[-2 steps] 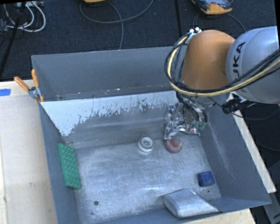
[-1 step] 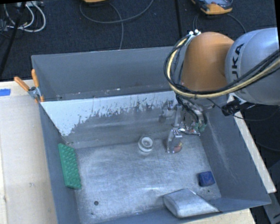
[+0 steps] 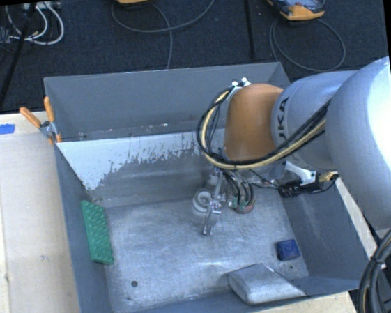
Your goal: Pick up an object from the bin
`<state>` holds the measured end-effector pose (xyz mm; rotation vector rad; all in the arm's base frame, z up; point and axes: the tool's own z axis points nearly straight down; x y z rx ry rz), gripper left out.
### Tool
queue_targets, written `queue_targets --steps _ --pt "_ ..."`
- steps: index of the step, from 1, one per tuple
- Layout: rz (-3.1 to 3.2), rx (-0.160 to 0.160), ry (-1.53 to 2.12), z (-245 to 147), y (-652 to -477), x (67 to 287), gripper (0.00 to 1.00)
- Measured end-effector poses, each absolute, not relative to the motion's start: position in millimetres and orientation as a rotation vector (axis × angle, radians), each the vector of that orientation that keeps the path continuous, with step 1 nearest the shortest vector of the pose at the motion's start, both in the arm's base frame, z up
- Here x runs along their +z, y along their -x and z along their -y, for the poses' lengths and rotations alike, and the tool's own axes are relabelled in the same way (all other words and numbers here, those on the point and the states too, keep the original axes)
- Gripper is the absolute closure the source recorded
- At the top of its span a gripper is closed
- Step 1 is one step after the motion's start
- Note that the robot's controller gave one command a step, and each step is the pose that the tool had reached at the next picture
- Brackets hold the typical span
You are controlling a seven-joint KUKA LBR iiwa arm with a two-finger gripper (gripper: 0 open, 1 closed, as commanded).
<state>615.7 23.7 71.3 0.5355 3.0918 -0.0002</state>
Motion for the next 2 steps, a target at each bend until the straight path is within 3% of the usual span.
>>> queue_targets --steps 1,2 --pt "-3.091 0.003 -0.534 -24 -617.1 75 1.0" --pt "-3.122 0.001 -0.256 -33 -613.5 234 1.0"
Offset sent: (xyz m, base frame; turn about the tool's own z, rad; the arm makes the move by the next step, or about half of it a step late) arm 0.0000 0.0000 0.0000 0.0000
